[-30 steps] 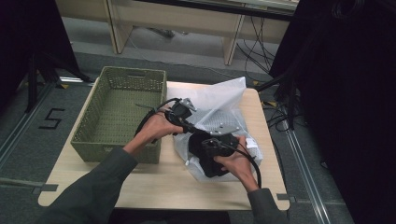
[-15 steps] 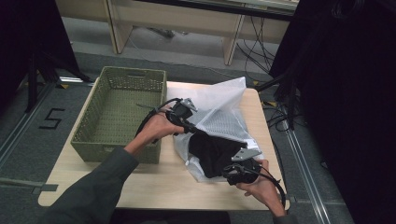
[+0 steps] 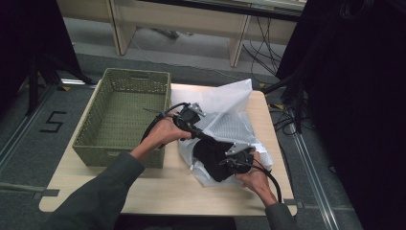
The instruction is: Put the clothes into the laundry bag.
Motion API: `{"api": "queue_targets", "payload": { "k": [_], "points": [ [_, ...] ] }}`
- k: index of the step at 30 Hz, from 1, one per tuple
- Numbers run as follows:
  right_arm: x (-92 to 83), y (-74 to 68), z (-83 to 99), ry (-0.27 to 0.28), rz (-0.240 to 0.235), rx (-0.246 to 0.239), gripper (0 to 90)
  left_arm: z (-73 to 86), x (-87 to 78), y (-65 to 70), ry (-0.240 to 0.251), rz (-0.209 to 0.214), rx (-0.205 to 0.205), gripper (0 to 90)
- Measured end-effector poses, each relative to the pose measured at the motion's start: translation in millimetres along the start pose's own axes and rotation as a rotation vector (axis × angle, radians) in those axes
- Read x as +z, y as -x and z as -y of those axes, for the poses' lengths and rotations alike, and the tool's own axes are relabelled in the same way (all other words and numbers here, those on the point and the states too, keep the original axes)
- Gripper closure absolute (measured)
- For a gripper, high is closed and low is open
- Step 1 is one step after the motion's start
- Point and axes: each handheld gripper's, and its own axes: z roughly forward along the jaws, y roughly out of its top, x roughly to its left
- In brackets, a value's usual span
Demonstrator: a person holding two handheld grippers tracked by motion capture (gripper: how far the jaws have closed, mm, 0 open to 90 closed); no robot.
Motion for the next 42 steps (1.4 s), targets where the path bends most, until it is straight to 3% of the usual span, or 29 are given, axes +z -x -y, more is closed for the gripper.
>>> {"api": "queue_targets", "payload": {
  "k": [1,3,5,9,10,11,12,13,15,18,20,23,24,27,28,30,32,35,38,42],
  "points": [
    [4.7,-1.7,-1.5,0.042,0.018,0.008,86.2,-0.1,0.2,0.3,0.001,0.001,-0.004,88.4],
    [2.5,-4.5,-8.3,-0.006,0.007,-0.014,87.5,-0.3,0.4,1.2,-0.001,0.008,-0.014,88.5],
    [3.1,-7.3,-17.0,0.024,0.023,-0.03,88.0,-0.9,0.3,2.0,0.006,0.01,-0.016,88.5],
    [4.7,-1.4,-43.7,0.161,0.091,0.036,88.1,-2.0,0.4,2.1,0.0,0.009,0.003,88.5],
    [6.6,2.6,-48.5,0.181,0.1,0.028,88.1,-2.1,0.6,1.6,-0.007,0.01,0.008,88.5],
    [10.2,4.7,-55.2,0.212,0.116,0.086,88.0,-1.7,1.4,2.4,-0.003,0.006,-0.01,88.5],
    [15.4,8.1,-59.9,0.232,0.132,0.082,88.0,-1.6,1.6,2.0,-0.005,0.004,-0.01,88.4],
    [20.1,11.5,-63.3,0.22,0.121,0.054,87.9,-1.3,1.2,0.9,-0.011,0.004,-0.006,88.4],
    [31.7,8.5,-64.4,0.181,0.137,0.088,86.9,-0.1,1.2,-0.2,-0.011,-0.004,-0.008,88.2],
    [32.4,7.7,-63.0,0.18,0.135,0.083,81.1,2.4,0.6,-0.7,-0.025,-0.009,-0.001,87.9],
    [24.6,5.4,-62.3,0.161,0.108,0.116,67.2,3.9,1.7,-0.6,-0.019,-0.013,-0.013,87.0],
    [7.5,2.5,-56.9,0.156,0.103,0.096,57.1,6.1,3.5,-1.0,-0.028,-0.024,-0.014,85.5],
    [2.7,1.8,-55.2,0.148,0.085,0.113,54.7,7.7,5.0,-0.2,-0.028,-0.027,-0.01,85.1],
    [-16.1,0.1,-45.0,0.154,0.06,0.144,46.7,10.4,6.4,2.9,-0.032,-0.053,-0.006,79.4],
    [-19.6,-0.6,-42.6,0.154,0.055,0.157,46.0,11.2,4.4,3.5,-0.05,-0.058,0.016,77.3],
    [-27.7,-1.2,-33.3,0.15,0.051,0.156,44.4,12.4,1.6,7.7,-0.035,-0.076,0.002,64.8],
    [-31.5,-1.3,-25.4,0.15,0.05,0.169,43.3,15.8,-4.5,20.0,0.013,-0.129,0.006,59.5],
    [-37.7,0.6,-16.1,0.146,0.045,0.186,42.3,22.0,-14.7,33.5,0.069,-0.17,0.0,47.1],
    [-44.9,1.0,-9.9,0.155,0.048,0.202,41.5,36.5,-23.8,52.1,0.104,-0.167,0.017,44.3],
    [-50.0,-0.8,-2.4,0.163,0.046,0.206,41.2,63.2,-13.5,71.4,0.121,-0.124,-0.041,43.4]
  ]
}}
